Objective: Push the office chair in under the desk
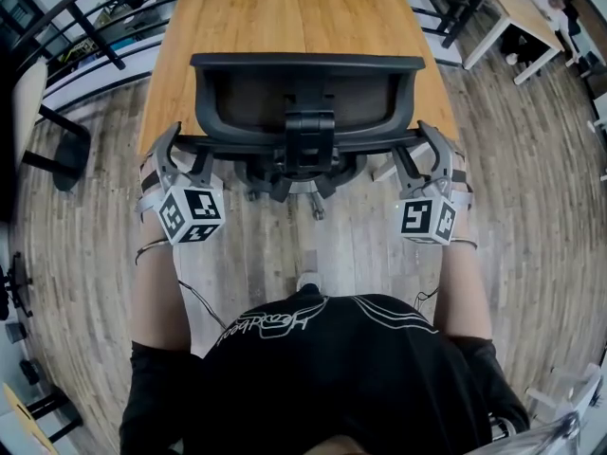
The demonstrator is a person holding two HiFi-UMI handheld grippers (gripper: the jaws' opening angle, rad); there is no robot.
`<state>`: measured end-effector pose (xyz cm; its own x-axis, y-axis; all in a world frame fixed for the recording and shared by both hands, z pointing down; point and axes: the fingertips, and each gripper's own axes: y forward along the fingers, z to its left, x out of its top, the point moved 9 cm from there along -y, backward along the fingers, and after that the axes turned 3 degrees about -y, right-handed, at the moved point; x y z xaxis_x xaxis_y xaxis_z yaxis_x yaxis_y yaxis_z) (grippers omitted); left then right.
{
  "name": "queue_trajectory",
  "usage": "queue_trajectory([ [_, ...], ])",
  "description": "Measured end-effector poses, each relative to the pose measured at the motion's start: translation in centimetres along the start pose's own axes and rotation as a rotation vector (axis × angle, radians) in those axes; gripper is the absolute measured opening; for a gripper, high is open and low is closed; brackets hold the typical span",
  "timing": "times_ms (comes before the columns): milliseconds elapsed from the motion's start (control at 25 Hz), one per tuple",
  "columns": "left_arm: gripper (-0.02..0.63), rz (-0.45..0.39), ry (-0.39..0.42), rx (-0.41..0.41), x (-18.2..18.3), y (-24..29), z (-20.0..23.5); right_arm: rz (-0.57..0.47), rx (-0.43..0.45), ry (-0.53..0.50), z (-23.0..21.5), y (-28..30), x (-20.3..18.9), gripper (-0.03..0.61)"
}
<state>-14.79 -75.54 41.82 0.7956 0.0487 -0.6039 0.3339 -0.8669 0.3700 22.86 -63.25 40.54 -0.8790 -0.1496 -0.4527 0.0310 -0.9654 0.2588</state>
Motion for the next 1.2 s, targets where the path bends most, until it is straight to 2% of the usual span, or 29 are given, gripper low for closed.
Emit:
queue_trajectory([
  [120,0.272,0.011,-0.067,-0.021,-0.5,-1.5,0.1,0.007,0.012,0.004,-0.2,-0.4,-0.1,0.272],
  [240,0.272,0.014,-0.164,-0.035,-1.1,-3.9,-0.2,0.029,0.033,0.067,-0.4,-1.8,-0.9,0.272],
  [320,0.272,0.003,-0.248,-0.057,-1.0,-5.9,-0.7,0.033,0.069,0.154,-0.3,-3.3,-1.4,0.272],
  [400,0.272,-0.015,-0.324,-0.114,-0.3,-8.1,-1.8,0.012,0.125,0.273,0.1,-5.1,-1.3,0.272],
  [520,0.272,-0.091,-0.441,-0.221,2.4,-11.9,-3.9,-0.069,0.224,0.457,0.7,-8.4,0.2,0.272],
  [640,0.268,-0.180,-0.628,-0.343,5.0,-15.6,-6.3,-0.181,0.347,0.614,1.6,-12.1,2.1,0.270],
  [760,0.224,-0.259,-0.759,-0.444,7.4,-19.6,-8.4,-0.282,0.460,0.749,2.5,-16.7,3.8,0.266],
  [840,0.163,-0.307,-0.821,-0.495,8.9,-22.2,-9.5,-0.335,0.497,0.818,2.9,-19.7,4.8,0.216],
  [960,0.088,-0.374,-0.876,-0.566,11.0,-26.0,-11.5,-0.423,0.537,0.917,3.1,-23.8,5.8,0.165],
  [1080,0.052,-0.410,-0.894,-0.612,12.6,-29.8,-13.5,-0.506,0.590,1.025,2.9,-27.9,6.3,0.098],
  [1200,0.014,-0.437,-0.993,-0.690,13.5,-33.2,-14.9,-0.528,0.624,1.062,3.2,-31.3,6.1,0.056],
])
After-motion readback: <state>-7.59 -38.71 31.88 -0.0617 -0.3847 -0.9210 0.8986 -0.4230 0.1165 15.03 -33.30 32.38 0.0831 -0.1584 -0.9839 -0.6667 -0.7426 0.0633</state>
